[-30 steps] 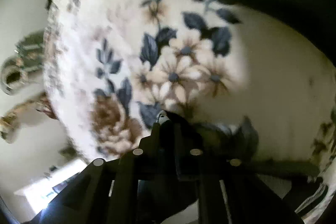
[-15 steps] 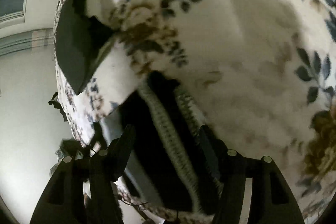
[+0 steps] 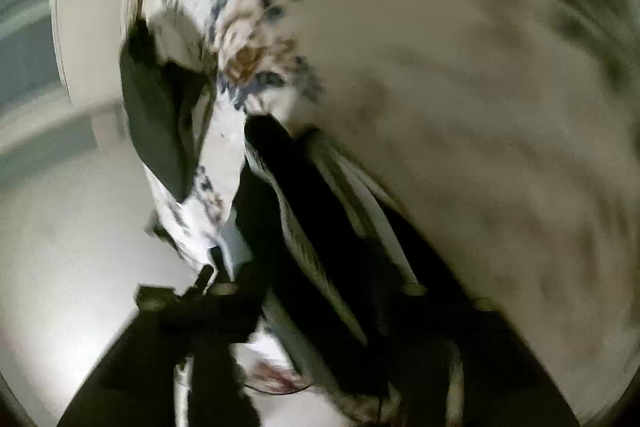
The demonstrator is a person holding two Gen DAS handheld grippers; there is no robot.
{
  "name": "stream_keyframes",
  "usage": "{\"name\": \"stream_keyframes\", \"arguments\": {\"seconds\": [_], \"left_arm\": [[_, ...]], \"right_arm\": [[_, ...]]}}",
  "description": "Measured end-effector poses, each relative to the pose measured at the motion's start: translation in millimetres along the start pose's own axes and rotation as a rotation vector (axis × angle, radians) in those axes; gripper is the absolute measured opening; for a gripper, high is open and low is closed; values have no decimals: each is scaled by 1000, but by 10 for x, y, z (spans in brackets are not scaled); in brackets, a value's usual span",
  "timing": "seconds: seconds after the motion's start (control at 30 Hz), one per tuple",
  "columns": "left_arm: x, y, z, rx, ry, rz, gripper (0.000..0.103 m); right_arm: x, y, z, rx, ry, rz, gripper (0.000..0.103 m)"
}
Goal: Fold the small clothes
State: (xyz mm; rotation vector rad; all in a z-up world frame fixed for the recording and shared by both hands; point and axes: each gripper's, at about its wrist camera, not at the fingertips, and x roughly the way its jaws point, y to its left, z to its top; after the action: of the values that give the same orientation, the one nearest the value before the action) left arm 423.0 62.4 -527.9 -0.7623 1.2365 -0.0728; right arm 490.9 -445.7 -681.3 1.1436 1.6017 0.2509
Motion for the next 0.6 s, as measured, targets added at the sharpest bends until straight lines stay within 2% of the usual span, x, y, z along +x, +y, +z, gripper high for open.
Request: {"name": "stream_keyframes", "arguments": {"seconds": [0.07, 0.17, 0.23, 0.4, 0.43, 0.47, 0.57, 0.6], "left_arm": [[-98, -123, -193, 4, 26, -13, 66], [-45, -310, -543, -32, 117, -59, 66], [71, -429, -772, -66, 177, -100, 66], [553, -716, -1363, -163, 340, -162, 66], [591, -723, -1414, -170, 353, -164, 66], [693, -763, -1484, -178, 373, -161, 66], [796, -766, -1540, -201, 375, -146, 66], [865, -739, -1539, -212, 369, -131, 66]], "right_arm": [[-166, -379, -303, 124, -8, 60, 58], [-212, -880, -729, 308, -23, 183, 58], [-133, -1134, -941, 418, -37, 302, 58], [259, -1460, -1233, 641, -53, 509, 57], [314, -1487, -1271, 669, -91, 574, 50], [351, -1486, -1280, 675, -109, 599, 46], [408, -1546, -1318, 715, -163, 646, 37], [395, -1571, -1339, 722, -171, 641, 29]]}}
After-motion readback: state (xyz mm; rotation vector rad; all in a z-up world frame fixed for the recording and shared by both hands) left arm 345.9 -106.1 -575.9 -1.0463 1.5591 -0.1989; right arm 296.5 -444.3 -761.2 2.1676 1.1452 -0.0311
